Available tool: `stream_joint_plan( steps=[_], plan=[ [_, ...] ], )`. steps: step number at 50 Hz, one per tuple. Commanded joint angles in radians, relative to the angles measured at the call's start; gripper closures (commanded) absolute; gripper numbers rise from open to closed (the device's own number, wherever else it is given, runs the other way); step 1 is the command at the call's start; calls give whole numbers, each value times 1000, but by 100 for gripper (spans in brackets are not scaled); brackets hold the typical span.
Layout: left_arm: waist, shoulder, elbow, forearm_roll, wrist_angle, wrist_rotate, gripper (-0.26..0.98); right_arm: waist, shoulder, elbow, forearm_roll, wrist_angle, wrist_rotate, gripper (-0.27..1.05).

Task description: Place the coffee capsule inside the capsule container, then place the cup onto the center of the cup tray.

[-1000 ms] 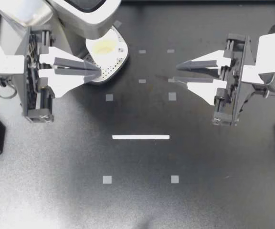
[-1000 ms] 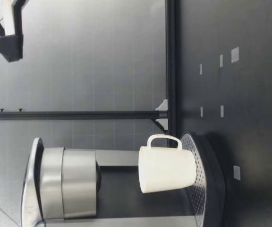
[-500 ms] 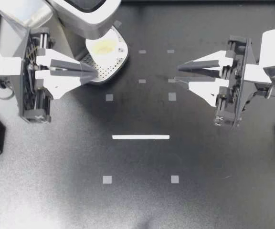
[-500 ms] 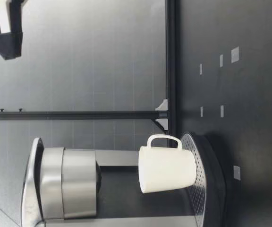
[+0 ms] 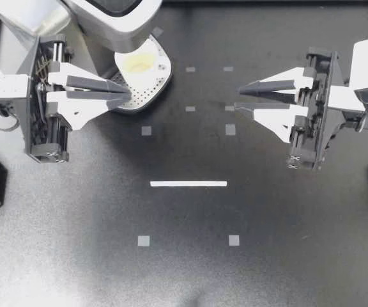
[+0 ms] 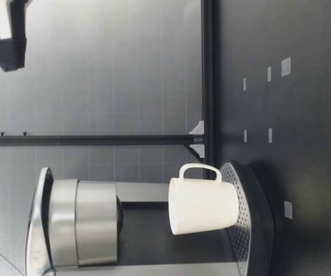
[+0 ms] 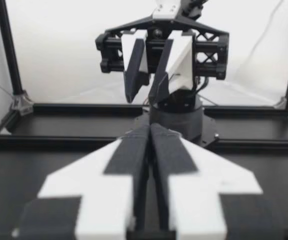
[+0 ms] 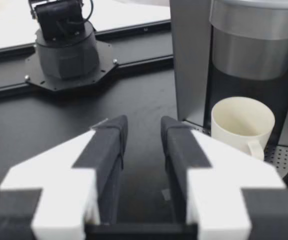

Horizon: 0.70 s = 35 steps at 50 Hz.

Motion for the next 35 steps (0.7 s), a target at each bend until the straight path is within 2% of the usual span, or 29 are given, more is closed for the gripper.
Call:
stream_joint_plan(
  steps=[1, 35],
  plan=[
    [3, -6, -11, -2, -17, 3, 62, 6, -17, -8, -3, -9, 3, 40],
    [3, -6, 20, -2, -117, 23, 62, 6, -21, 6, -3, -29, 9, 40]
  ],
)
